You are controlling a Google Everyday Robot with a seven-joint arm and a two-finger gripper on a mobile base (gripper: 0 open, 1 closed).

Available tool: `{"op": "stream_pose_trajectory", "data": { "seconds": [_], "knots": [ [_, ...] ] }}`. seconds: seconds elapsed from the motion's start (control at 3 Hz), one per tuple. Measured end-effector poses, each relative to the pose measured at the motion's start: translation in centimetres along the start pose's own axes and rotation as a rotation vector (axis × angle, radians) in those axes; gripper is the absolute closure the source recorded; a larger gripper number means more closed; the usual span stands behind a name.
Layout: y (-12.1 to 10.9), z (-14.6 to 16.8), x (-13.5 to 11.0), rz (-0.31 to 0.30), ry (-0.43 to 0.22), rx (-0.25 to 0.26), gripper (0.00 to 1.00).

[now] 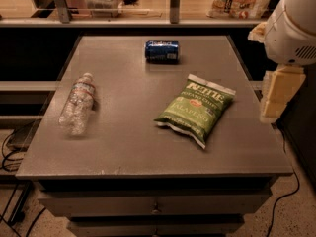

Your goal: Place pepsi can upright

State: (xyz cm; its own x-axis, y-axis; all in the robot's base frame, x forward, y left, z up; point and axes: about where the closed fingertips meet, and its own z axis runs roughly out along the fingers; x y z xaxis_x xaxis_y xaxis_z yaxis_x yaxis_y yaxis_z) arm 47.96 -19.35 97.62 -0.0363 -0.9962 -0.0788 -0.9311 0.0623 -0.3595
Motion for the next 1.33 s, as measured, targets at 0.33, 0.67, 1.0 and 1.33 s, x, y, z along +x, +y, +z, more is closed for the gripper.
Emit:
{"op": "stream_pose_trajectory", "data": {
  "seconds": [0.33, 0.67, 1.0, 1.33],
  "knots": [
    [-2.8, 1.1, -2.7, -0.073, -0.034, 0.032, 0.0],
    [-3.1, 1.2, -3.1, -0.082, -0.034, 0.035, 0.0],
    [-3.3, 1.3, -3.4, -0.094, -0.025, 0.037, 0.0],
    [-5.1, 2.3, -5.3, -0.157, -0.006, 0.06, 0.0]
  ]
}}
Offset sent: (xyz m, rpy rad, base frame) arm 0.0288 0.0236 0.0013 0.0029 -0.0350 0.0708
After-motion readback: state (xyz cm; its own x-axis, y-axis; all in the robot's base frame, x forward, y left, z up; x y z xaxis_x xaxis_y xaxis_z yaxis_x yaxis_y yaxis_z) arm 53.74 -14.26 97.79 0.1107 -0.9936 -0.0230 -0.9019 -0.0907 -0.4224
